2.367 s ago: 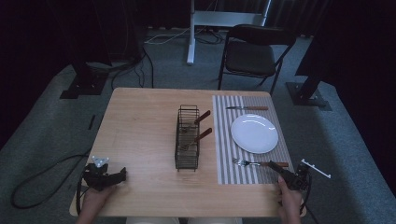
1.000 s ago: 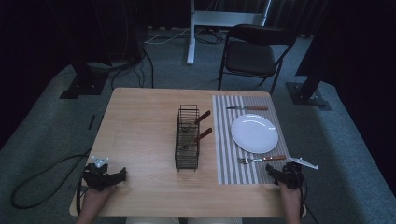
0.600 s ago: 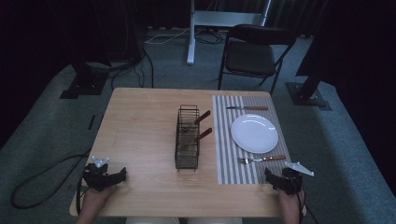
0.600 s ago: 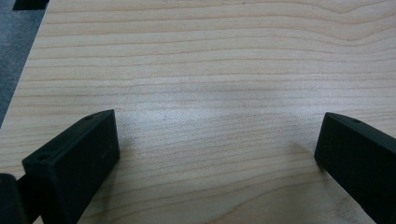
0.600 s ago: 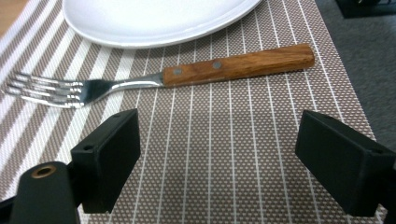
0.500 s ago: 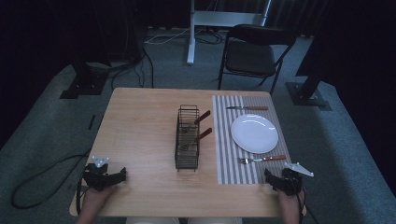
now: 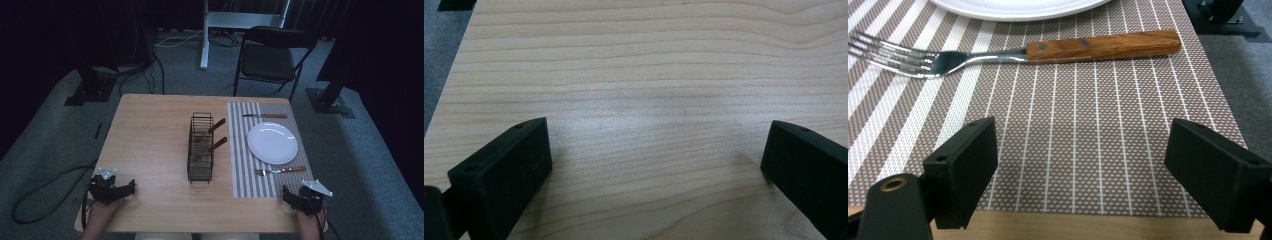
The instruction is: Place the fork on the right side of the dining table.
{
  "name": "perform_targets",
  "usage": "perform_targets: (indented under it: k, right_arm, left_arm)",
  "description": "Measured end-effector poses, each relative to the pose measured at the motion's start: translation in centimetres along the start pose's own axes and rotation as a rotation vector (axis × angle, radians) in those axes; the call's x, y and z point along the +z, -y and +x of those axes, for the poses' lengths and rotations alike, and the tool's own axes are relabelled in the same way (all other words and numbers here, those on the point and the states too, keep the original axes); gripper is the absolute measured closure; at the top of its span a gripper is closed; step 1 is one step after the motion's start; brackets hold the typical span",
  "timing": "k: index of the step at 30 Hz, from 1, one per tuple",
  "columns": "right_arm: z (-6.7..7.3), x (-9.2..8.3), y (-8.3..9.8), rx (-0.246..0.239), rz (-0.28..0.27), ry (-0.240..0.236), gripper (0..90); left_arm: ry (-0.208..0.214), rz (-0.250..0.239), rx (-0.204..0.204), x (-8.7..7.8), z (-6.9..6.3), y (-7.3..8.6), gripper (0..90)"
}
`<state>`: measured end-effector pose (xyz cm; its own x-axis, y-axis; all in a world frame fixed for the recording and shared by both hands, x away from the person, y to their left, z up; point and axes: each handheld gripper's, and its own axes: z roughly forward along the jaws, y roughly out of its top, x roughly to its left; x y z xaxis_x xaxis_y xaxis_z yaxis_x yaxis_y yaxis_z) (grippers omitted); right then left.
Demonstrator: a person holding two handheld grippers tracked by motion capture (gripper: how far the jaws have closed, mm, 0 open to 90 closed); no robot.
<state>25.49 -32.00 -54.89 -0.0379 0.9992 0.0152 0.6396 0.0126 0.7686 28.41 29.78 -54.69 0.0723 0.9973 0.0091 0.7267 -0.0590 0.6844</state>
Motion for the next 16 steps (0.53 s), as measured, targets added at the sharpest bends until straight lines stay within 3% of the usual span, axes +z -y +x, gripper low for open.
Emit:
perform_targets:
  k: [7,10,16]
  right_arm:
    - [0.20,0.14,0.08,0.004,0.045,0.065,13.4]
    - [0.31,0.08,0.13,-0.011,0.045,0.069,13.4]
    - [0.15,0.05,0.17,0.003,0.050,0.055,13.7]
  left_arm:
    - [0.000,-0.001,-0.001,0.01,0.00,0.00,0.3]
    - [0.000,0.000,0.000,0.00,0.00,0.00,0.3]
    - [0.000,0.000,0.000,0.00,0.00,0.00,0.2]
